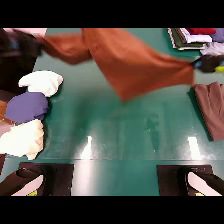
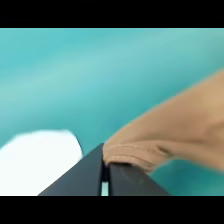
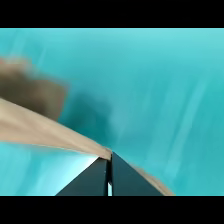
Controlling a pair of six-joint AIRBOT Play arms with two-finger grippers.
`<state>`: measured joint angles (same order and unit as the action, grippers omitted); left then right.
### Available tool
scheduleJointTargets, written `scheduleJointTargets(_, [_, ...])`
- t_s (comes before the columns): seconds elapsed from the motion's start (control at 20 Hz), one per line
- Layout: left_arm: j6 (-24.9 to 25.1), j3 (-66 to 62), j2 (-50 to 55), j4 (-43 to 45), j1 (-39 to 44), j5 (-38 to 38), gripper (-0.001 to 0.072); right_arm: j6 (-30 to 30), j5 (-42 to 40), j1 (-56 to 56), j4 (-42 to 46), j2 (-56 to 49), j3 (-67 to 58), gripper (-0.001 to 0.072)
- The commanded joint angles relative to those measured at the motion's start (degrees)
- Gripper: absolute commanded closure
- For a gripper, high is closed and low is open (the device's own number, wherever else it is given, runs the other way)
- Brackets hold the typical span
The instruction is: Fold the shirts.
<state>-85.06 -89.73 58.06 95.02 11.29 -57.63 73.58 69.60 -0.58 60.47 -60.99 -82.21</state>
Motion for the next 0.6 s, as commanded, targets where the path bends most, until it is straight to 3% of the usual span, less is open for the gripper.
scheduleJointTargets(0.0, [0.00,-9.86,-4.39,2.51,-0.92,2.80,0.0682,0.57,0.74,-3.65,1.66,5.09,-9.49,0.0696])
scheduleJointTargets(0.55, [0.00,-29.83,-5.75,-1.33,-0.92,0.48,0.0682,0.55,10.10,-3.93,2.69,6.21,-29.64,0.0696])
